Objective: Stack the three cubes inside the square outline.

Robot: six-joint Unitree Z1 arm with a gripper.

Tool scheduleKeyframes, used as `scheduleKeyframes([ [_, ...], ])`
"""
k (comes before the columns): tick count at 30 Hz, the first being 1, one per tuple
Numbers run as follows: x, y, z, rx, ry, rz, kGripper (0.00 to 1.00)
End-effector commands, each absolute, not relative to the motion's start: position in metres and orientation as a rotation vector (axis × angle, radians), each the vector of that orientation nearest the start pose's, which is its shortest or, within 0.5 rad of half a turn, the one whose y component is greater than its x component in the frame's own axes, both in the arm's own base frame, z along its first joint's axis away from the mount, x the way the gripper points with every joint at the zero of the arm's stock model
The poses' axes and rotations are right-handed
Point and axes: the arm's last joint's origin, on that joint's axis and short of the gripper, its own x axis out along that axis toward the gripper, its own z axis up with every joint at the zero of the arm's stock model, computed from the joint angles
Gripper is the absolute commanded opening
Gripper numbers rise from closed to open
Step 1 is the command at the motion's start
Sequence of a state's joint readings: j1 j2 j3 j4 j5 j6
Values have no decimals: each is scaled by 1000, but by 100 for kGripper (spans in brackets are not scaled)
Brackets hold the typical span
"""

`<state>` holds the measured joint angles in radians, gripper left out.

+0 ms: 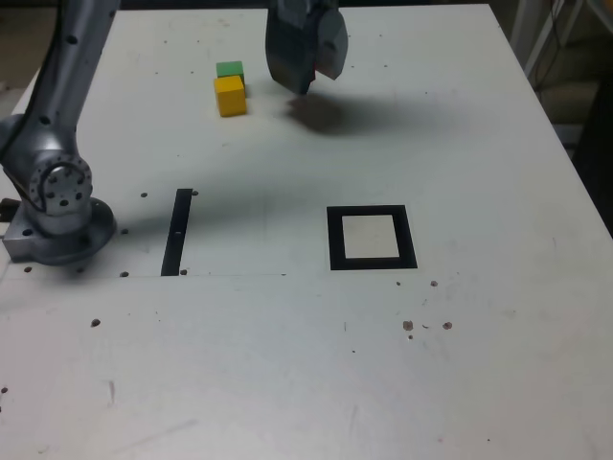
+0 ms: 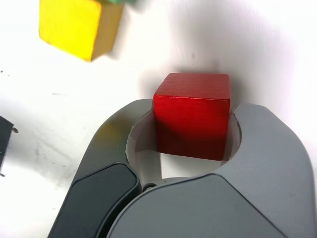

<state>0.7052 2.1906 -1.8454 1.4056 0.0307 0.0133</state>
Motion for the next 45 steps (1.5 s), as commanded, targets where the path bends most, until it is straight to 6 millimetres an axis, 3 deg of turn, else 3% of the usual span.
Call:
scheduleKeyframes([
  [1, 310, 254, 260, -538, 1680, 492, 35],
  [7, 316, 221, 270, -428, 1700, 386, 35],
  [17, 327, 147, 284, -225, 1730, 229, 35],
  [27, 325, 85, 282, -69, 1752, 129, 35],
  [36, 330, 39, 285, 22, 1739, 75, 35],
  [45, 339, 6, 280, 81, 1749, 15, 35],
])
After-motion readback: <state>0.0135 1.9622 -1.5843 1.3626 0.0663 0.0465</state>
